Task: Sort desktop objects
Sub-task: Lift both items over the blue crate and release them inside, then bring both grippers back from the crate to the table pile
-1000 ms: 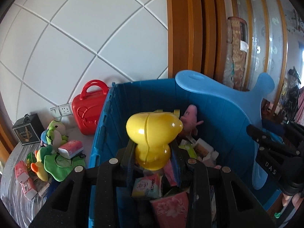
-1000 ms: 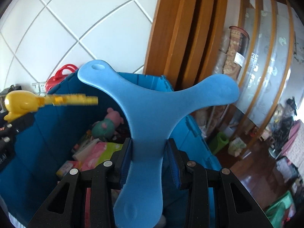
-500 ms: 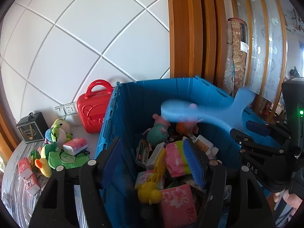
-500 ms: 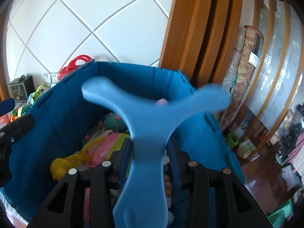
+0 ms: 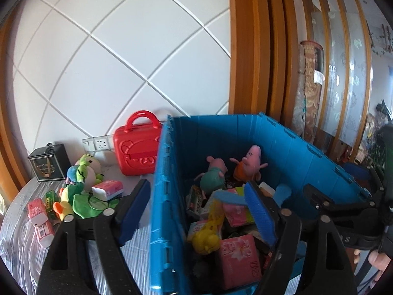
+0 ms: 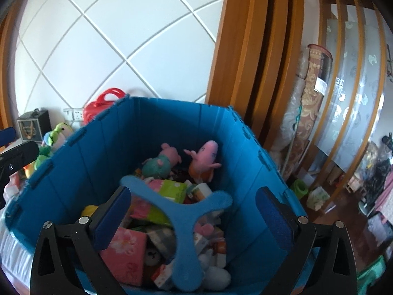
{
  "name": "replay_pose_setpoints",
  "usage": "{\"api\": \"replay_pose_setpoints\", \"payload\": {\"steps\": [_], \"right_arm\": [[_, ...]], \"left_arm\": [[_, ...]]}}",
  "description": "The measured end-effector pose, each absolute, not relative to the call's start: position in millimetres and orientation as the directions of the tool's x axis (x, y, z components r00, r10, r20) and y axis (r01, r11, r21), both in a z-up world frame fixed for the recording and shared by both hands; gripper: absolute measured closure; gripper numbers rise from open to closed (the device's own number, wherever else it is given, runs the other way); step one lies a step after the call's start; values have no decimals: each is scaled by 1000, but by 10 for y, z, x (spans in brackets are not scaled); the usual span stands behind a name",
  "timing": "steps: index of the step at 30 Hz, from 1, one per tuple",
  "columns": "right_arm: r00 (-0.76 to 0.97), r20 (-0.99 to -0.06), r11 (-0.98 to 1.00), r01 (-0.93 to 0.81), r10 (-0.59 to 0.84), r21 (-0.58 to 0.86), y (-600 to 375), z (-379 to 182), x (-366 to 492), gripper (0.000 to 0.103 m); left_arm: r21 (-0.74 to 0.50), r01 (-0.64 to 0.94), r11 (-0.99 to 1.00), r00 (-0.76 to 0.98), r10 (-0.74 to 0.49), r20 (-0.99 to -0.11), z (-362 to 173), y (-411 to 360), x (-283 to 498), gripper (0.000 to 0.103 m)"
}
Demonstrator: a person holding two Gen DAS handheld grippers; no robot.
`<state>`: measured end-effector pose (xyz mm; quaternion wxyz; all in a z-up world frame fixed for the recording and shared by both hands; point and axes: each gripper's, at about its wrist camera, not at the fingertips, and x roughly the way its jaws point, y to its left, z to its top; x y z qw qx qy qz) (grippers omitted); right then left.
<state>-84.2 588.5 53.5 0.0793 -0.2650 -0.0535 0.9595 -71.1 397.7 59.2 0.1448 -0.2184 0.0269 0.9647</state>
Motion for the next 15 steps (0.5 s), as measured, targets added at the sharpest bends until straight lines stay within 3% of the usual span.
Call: {"api": "replay_pose_setpoints", "payload": {"steps": [10, 15], "right_arm": [[-897, -438, -993, -2, 56, -122, 5167, 676, -695, 0], [-908, -420, -992, 51, 2, -114, 4772, 698, -711, 0]], "left_arm": [[-55, -201, -978, -904, 207, -373, 634, 3240, -597, 23], [-83, -137, -987, -909, 159, -386, 568, 2699, -616, 23]]}}
